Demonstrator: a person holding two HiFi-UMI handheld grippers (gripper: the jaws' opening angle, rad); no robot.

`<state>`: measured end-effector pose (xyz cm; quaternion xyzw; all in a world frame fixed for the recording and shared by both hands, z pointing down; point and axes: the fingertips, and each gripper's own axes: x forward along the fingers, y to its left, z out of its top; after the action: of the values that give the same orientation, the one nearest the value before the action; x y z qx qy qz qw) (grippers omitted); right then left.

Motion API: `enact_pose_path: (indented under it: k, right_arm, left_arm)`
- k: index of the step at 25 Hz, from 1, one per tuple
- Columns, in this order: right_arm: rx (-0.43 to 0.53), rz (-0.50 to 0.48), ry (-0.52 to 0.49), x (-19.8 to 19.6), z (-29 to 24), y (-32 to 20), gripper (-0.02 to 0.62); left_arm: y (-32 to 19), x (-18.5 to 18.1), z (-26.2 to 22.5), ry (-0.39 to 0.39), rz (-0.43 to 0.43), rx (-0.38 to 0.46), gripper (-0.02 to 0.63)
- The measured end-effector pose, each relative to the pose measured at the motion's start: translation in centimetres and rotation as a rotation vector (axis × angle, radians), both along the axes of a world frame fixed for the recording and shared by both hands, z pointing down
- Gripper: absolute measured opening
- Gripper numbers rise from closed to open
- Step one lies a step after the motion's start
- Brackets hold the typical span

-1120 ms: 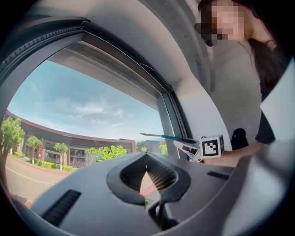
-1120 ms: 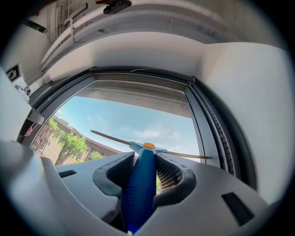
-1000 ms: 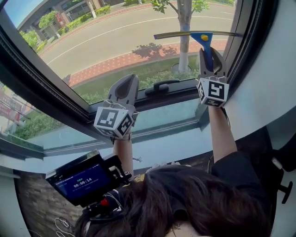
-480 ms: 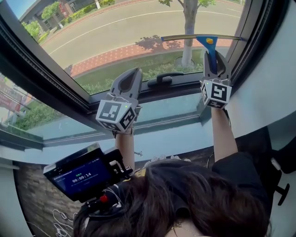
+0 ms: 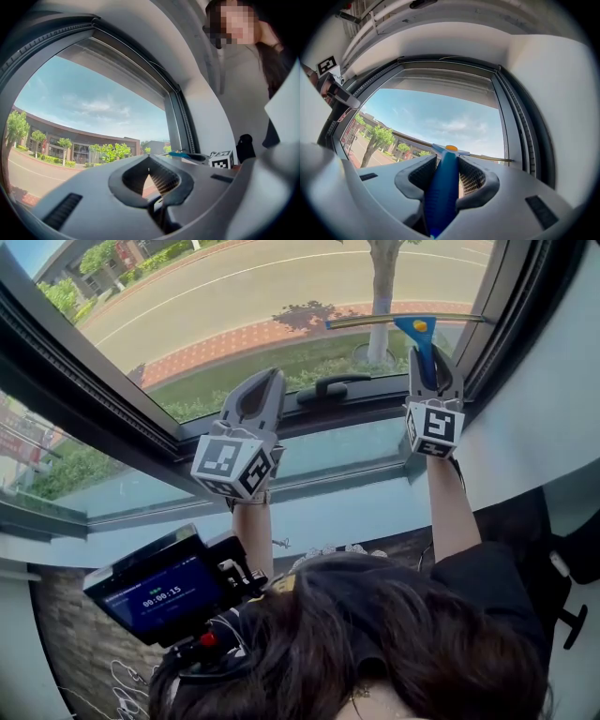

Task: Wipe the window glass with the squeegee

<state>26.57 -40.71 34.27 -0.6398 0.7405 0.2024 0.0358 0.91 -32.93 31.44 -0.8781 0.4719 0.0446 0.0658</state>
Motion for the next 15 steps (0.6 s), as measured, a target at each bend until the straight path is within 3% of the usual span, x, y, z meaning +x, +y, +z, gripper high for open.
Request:
enact_pose_path:
  k: [9, 15]
  right_arm:
    - [-0.047, 0.002, 0.059, 0.2, 2.2, 0.1, 0.14]
    - [-0.096, 0.001, 0.031, 0.1, 4.4, 0.1, 0.14]
  left_arm:
    - [0.0, -0.1, 0.4, 0.007, -0.001, -0.013, 0.002]
    - [0.1, 0.0, 0.4, 0.007, 0.003, -0.015, 0.002]
